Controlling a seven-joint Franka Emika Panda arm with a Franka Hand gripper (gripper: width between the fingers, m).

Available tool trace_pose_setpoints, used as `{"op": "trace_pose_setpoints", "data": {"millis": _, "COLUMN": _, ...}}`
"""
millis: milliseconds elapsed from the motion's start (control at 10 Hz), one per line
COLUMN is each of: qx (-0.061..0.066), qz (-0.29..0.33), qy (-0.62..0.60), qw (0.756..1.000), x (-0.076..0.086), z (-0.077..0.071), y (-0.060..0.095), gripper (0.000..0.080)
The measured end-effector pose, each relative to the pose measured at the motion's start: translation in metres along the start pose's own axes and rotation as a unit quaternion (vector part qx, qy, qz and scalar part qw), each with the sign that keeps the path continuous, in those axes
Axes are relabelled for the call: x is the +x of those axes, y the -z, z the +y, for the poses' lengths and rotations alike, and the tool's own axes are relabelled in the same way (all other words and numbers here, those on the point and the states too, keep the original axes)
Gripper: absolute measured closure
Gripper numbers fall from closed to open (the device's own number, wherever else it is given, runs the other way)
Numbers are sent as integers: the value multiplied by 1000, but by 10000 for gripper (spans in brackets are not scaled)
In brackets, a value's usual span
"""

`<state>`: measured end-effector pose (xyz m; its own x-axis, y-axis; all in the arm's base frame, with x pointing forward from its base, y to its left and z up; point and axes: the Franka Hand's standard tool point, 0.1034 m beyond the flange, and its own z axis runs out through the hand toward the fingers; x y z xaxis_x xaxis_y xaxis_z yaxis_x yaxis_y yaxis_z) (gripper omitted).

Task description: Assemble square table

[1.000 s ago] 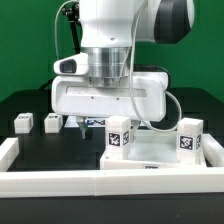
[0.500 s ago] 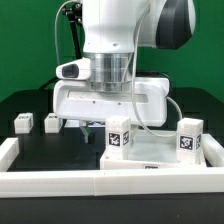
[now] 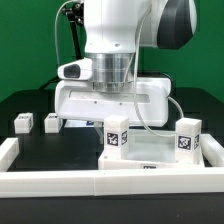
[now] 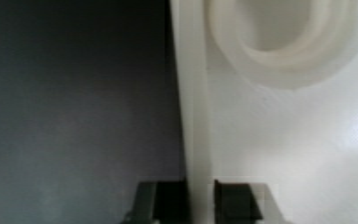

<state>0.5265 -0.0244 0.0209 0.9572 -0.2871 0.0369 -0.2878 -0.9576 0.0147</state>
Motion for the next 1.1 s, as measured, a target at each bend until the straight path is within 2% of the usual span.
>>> {"op": "trace_pose_setpoints", "data": {"millis": 1100, "qx": 0, "qz": 0, "qy": 5, "qw": 1000, "x": 0, "z": 0, "y": 0, "gripper": 737}}
